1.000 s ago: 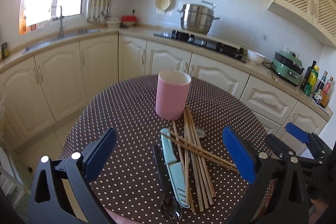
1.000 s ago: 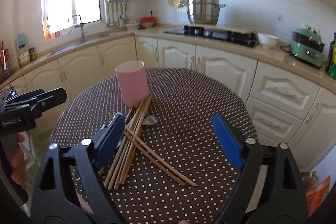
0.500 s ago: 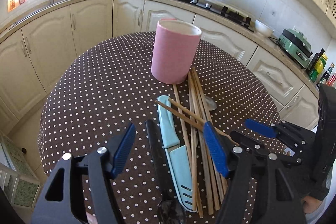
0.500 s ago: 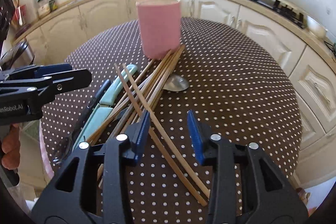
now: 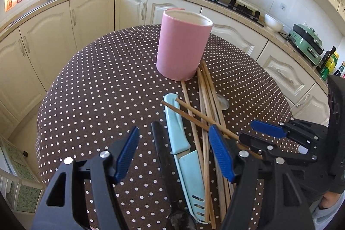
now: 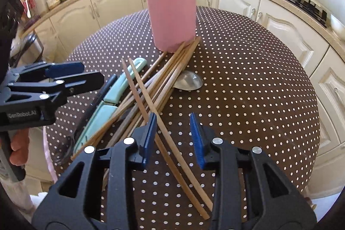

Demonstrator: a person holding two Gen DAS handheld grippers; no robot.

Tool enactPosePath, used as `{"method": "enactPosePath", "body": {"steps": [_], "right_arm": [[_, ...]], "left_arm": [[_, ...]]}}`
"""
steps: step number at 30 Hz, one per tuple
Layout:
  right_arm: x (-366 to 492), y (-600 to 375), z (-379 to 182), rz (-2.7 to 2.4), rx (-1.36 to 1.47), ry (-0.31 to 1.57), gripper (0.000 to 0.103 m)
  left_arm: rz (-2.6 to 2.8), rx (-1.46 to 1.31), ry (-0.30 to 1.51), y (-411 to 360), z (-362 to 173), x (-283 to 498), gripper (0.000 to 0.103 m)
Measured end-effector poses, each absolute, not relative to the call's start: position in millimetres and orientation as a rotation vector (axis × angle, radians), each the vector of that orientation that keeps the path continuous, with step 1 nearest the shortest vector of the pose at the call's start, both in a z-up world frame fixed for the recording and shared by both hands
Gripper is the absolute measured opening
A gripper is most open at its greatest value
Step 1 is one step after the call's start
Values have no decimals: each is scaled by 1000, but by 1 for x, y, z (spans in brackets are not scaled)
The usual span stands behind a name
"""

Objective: Organize utensils
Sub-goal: 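Lower both tools toward the wooden chopsticks beside the pink cup, then close the right gripper on a wooden chopstick while the left gripper closes on another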

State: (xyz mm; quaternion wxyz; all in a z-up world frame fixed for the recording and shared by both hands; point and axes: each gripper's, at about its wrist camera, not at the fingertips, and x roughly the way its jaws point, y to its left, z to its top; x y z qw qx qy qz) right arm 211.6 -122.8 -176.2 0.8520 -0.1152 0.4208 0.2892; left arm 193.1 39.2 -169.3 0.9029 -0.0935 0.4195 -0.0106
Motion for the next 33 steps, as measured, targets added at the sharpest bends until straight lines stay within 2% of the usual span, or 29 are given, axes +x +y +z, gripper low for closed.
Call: {"method": "enactPosePath", "body": {"steps": [3, 5, 9, 11, 18, 23, 27, 29, 33], "right_arm": [[215, -117, -184, 622, -262, 914, 29], [217, -115, -189, 626, -268, 920, 15], [220, -119, -190, 625, -232, 913, 6], [221, -121, -191, 628, -219, 913, 6], [221, -130, -191, 621, -203, 907, 6], [226, -142, -189, 621, -156, 908, 6], [228, -147, -190, 633, -121, 913, 6], [229, -148, -190, 638, -111, 917, 6], [231, -149, -190, 645, -98, 925, 6]], "left_arm": [[-25, -192, 871, 37, -171, 194, 66], [-27, -198, 876, 37, -174, 195, 66], [-35, -246, 904, 37, -178, 204, 66], [-42, -290, 924, 37, -180, 211, 57], [-52, -309, 968, 22, -180, 229, 52], [-89, -311, 1017, 4, -182, 242, 39], [-95, -286, 1049, -9, -186, 253, 32], [-90, -289, 1071, -11, -190, 258, 23], [-83, -292, 1093, -12, -196, 265, 17]]}}
